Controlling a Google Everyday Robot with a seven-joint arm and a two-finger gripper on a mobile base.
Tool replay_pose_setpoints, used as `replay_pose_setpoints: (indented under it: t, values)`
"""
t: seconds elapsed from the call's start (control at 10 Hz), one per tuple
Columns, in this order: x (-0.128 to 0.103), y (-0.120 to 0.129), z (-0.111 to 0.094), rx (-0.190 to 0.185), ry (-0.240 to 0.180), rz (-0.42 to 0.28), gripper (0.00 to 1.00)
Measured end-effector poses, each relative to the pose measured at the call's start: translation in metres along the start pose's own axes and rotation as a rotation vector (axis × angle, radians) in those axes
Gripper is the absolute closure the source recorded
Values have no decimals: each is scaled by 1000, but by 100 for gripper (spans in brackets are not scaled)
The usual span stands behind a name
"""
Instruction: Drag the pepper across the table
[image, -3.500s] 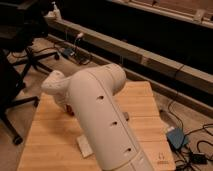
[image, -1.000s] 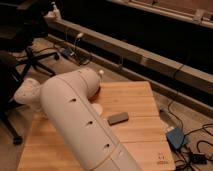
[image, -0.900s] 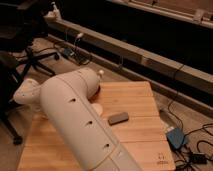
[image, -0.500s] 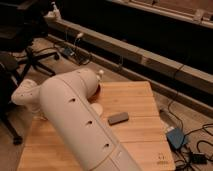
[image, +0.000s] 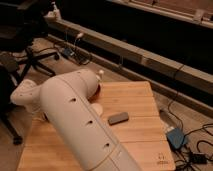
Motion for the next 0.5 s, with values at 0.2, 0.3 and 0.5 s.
replay_pose_setpoints:
  t: [0.2, 0.3, 0.5]
  values:
    - [0, 1, 0, -6, 2, -5, 66]
    - [0, 0, 0, -7, 4, -4, 57]
    - [0, 0, 0, -7, 4, -4, 54]
